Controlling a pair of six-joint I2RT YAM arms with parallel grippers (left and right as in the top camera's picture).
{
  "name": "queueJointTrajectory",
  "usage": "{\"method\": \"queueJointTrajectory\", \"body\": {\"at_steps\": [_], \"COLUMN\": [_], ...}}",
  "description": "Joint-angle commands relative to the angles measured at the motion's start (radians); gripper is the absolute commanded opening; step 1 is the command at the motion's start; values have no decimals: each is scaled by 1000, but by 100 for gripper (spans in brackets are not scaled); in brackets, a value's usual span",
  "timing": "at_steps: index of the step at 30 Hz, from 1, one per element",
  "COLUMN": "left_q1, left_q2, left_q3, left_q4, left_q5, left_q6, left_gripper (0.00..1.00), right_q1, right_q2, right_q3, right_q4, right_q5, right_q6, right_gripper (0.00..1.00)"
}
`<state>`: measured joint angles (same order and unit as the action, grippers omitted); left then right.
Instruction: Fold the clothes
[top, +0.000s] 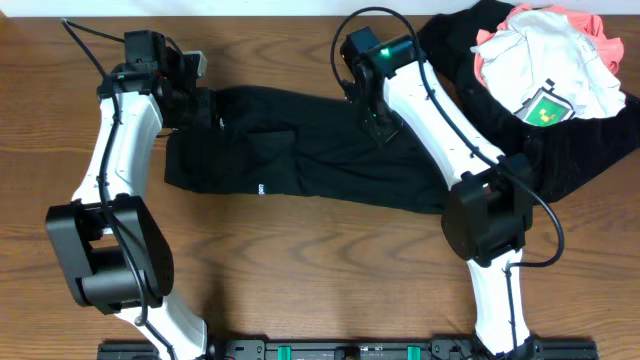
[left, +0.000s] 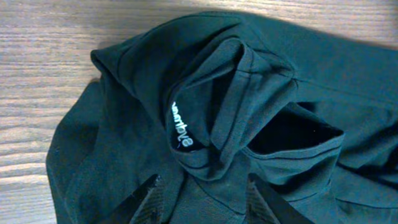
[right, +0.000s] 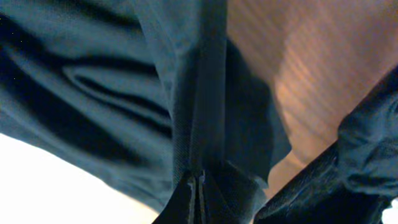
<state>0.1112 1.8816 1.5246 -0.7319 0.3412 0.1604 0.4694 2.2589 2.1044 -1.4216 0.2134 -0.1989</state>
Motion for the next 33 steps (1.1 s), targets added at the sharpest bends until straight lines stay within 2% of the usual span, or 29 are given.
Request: {"method": "queueJointTrajectory", "body": {"at_steps": [1,2,3,5,7,8,9,11,13,14,16,17,18,19,20,21,22,23,24,29,33], "left_q1": [6,6,6,6,6,6,6,6,6,6,6,6,6,6,6,6,6,6,6,6,6], "left_q2": [4,4,4,4,4,4,4,4,4,4,4,4,4,4,4,4,4,4,4,4,4], "left_q3": [-4,-4,-4,-4,-4,-4,-4,-4,-4,-4,-4,-4,-4,-4,-4,-4,-4,-4,-4,-4,-4], "left_q4": [1,0,0,0,0,0,0,0,0,0,0,0,0,0,-1,-1,0,0,-1,0,0], "left_q5": [13,13,13,13,13,13,13,13,13,13,13,13,13,13,13,13,13,13,13,13,13], "left_q6": [-4,-4,-4,-4,-4,-4,-4,-4,-4,-4,-4,-4,-4,-4,-4,-4,-4,-4,-4,-4,-4], "left_gripper": [43,43,43,43,43,43,43,43,43,43,43,43,43,43,43,43,43,43,43,43,43], "right_q1": [3,5,8,13,16,16,16,11,2,-1,-10,-16,-23,-30,-38,-48,-55,-63,-69,-79,-79], "right_q2": [-13,-13,-13,-13,-13,-13,-13,-17,-23,-26,-27,-27,-27,-26,-26,-26,-26,-26,-26,-26,-26], "right_q3": [9,9,9,9,9,9,9,9,9,9,9,8,7,5,-1,-9,-16,-25,-36,-126,-231], "right_q4": [-30,-42,-61,-104,-138,-146,-147,-141,-134,-129,-116,-111,-108,-107,-103,-98,-95,-93,-89,-36,92], "right_q5": [-58,-84,-122,-203,-238,-234,-221,-187,-176,-178,-178,-179,-179,-179,-178,-181,-195,-218,-247,-290,-246], "right_q6": [29,26,15,-31,-50,-49,-42,3,33,47,80,103,117,117,117,116,116,116,113,78,103], "right_gripper": [2,4,11,38,51,69,96,99,97,86,23,8,6,23,46,47,38,17,3,1,1]}}
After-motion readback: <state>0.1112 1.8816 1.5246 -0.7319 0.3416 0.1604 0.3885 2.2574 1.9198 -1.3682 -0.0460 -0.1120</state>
